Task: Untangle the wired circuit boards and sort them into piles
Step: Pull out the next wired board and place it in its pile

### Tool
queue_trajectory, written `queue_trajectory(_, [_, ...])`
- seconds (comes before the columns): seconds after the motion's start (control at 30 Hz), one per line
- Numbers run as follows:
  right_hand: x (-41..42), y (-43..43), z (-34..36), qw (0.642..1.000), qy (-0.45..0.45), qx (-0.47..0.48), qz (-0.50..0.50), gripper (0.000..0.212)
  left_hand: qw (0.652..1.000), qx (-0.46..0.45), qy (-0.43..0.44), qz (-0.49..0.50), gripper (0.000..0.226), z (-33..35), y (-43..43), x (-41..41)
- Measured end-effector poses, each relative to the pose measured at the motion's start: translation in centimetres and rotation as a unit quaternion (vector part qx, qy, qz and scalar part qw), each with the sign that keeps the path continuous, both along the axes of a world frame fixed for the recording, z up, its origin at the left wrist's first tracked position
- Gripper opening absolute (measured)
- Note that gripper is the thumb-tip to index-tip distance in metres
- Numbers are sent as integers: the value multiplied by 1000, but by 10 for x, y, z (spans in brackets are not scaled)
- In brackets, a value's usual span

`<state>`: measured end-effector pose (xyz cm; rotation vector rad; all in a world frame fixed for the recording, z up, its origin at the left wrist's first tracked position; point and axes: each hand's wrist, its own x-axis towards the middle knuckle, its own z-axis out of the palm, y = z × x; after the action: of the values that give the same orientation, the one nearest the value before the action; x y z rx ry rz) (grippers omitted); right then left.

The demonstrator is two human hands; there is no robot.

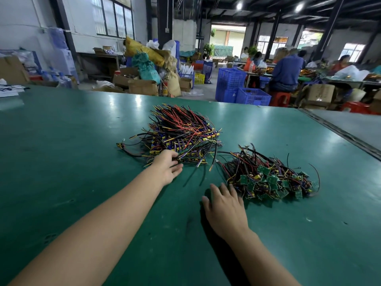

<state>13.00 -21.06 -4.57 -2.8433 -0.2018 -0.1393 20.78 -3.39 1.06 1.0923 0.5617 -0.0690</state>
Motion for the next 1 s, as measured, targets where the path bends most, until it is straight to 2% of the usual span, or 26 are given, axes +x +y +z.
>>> queue_trajectory(0.1, [-2, 2, 4, 998, -56, -4, 38, 45, 1000, -9, 28, 2, 10, 4, 2, 7])
queue_trajectory(0.2, [-4, 6, 9, 993, -91, 13, 77, 53, 997, -4, 83, 6, 12, 13, 2, 11])
queue_trajectory(0.3, [-6, 8, 8, 992, -80, 11, 97, 53, 993, 11, 120, -14, 23, 25, 4, 17])
queue_trajectory(0.43, [-8, 6, 4, 990, -70, 25, 121, 40, 987, 81, 138, -25, 37, 31, 10, 20])
queue_trajectory(0.5, [-9, 6, 3, 988, -72, 25, 132, 35, 985, 113, 127, -21, 36, 34, 8, 23])
queue_trajectory(0.57, [-9, 6, 2, 988, -68, 28, 136, 32, 985, 131, 109, -10, 12, 41, 5, 28])
queue_trajectory(0.63, [-9, 5, 1, 988, -63, 29, 137, 31, 989, 122, 76, 33, 37, 48, 8, 40])
queue_trajectory(0.7, [-9, 5, 0, 988, -59, 29, 140, 30, 993, 107, 16, 58, 42, 59, 12, 48])
queue_trajectory(0.77, [-10, 5, 0, 987, -58, 39, 145, 31, 995, 67, -28, 72, 44, 64, 11, 56])
queue_trajectory(0.87, [-11, 5, 1, 985, -55, 49, 157, 30, 996, -8, -71, 54, 28, 70, 2, 61])
queue_trajectory(1.0, [-10, 2, 1, 983, -52, 54, 166, 30, 991, -43, -97, 79, 46, 71, -8, 68])
